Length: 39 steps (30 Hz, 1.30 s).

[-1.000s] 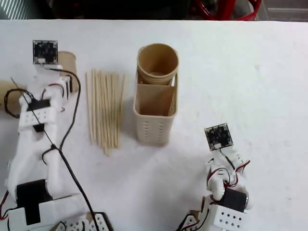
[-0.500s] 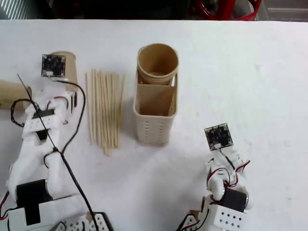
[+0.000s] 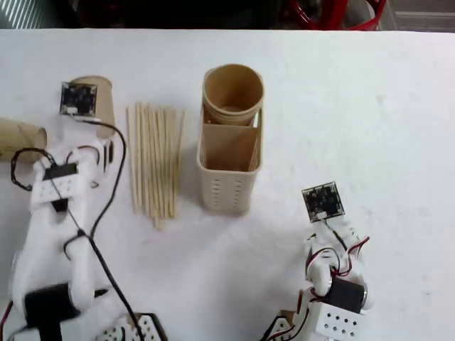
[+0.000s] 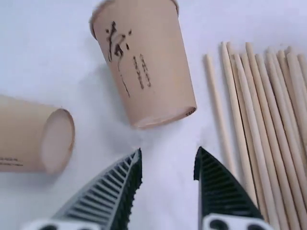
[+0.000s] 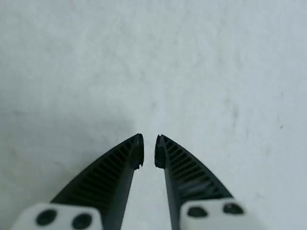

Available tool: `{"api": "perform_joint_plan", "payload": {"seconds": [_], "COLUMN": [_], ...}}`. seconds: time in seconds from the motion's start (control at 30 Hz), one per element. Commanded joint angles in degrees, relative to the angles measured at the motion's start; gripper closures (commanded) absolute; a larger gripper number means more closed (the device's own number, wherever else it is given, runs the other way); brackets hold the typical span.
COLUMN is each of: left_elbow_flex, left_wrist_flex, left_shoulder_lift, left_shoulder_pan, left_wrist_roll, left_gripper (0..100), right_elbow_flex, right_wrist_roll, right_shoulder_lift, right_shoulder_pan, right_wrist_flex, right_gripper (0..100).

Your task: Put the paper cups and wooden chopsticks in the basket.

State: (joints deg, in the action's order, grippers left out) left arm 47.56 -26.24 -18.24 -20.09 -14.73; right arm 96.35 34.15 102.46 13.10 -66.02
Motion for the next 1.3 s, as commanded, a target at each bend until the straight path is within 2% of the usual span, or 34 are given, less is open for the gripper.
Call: {"api": "perform_joint_plan", "payload": {"seconds": [0.0,0.2,0.4,0.5,0.63,0.73,0.83,0.93,1.1,1.27], "left_elbow_flex": [-3.08,-2.99,-3.52,-3.52,-2.9,-1.93,-1.85,-2.29,-2.55,-2.37], "left_wrist_flex": [0.7,12.13,24.79,27.78,27.16,22.95,15.38,8.97,5.54,2.29], "left_shoulder_lift": [-7.96,-6.55,7.08,13.05,15.87,15.6,15.52,15.43,15.16,4.97], "left_shoulder_pan": [-0.4,-0.48,-1.45,-1.89,-3.56,-3.82,-3.65,-3.91,-4.0,-4.26], "left_wrist_roll": [0.09,0.09,0.09,-0.26,-0.35,-1.41,-5.71,-6.77,-6.86,-4.66], "left_gripper": [81,81,89,88,88,89,89,88,88,88], "right_elbow_flex": [0.53,0.53,0.53,0.53,0.53,0.53,0.53,0.53,0.53,0.53], "right_wrist_roll": [0.35,0.35,0.35,0.35,0.35,0.35,0.35,0.35,0.35,0.35], "right_shoulder_lift": [0.31,0.31,0.31,0.31,0.31,0.31,0.31,0.31,0.31,0.31], "right_shoulder_pan": [0.22,0.22,0.22,0.22,0.22,0.22,0.22,0.22,0.22,0.22], "right_wrist_flex": [-0.22,-0.22,-0.22,-0.22,-0.22,-0.22,-0.22,-0.22,-0.22,-0.22], "right_gripper": [94.2,94.2,94.2,94.2,94.2,94.2,94.2,94.2,94.2,94.2]}}
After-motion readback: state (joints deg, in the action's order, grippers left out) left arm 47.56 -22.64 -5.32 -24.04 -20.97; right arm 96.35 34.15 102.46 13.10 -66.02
